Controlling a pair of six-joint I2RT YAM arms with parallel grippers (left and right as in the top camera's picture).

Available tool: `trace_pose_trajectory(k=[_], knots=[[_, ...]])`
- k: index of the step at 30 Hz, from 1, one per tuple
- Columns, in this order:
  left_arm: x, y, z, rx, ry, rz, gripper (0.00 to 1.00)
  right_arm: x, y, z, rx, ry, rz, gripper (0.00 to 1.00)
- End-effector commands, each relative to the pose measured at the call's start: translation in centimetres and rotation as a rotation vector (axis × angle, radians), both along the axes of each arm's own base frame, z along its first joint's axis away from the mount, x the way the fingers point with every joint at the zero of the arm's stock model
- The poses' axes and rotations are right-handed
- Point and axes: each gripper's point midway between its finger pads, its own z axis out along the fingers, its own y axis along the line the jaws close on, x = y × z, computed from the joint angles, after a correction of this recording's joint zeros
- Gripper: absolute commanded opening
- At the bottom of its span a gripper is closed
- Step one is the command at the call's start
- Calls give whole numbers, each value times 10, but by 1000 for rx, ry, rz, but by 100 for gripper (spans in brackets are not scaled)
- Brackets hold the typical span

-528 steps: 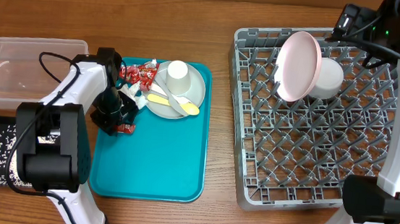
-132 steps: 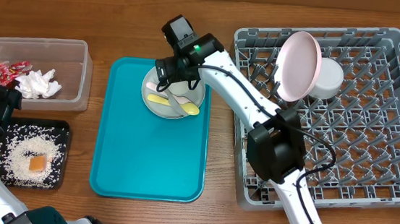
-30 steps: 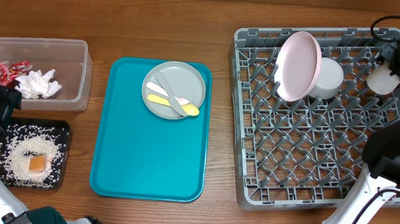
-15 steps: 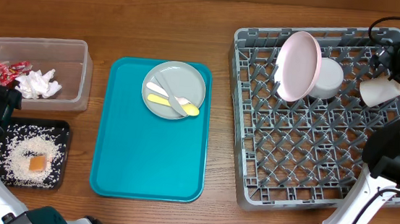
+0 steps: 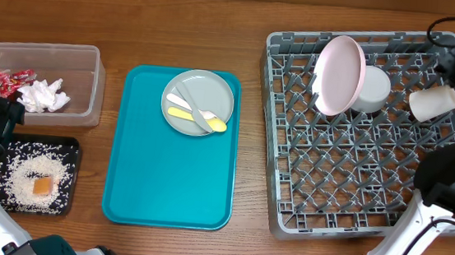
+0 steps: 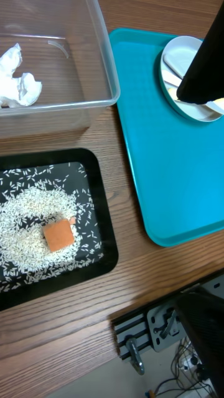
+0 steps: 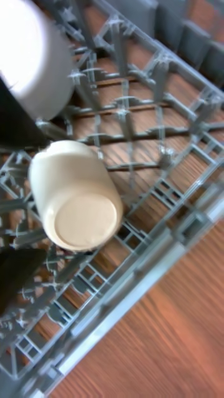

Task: Sort waste into correct bins and load items into the dishwasher rack
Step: 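Lower the cup upright into the rack's right side, then open the right gripper and raise it off the cup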

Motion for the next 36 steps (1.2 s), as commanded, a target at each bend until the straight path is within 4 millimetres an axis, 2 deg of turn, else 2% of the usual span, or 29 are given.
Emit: trace_pose_trajectory(k=[1, 5, 10, 12, 16, 23, 30, 33, 36], knots=[[-2, 2, -3, 0, 14, 19, 100, -4, -30, 12, -44, -44, -57, 37], [-2, 2, -3, 0, 14, 19, 100, -5, -55, 9, -53, -74, -104, 25], [-2, 2, -3, -1, 14, 19, 100, -2, -66, -8, 27, -102, -123, 20], [-2, 2, -3, -1, 14, 19, 100, 6, -57, -16, 99, -125, -84, 14], [-2, 2, -3, -1, 14, 19, 100, 17, -44, -22, 153, -144, -26, 13], [-2, 2, -3, -1, 14, 19, 100, 24, -11, -31, 177, -101, 33, 13], [-2, 2, -3, 0, 14, 19, 100, 19, 28, -57, 239, -3, 87, 19], [-2, 2, -3, -1, 14, 19, 100, 16, 37, -58, 257, 19, 99, 6], [-2, 2, -3, -1, 14, 19, 100, 15, 47, -46, 297, -2, 110, 4]])
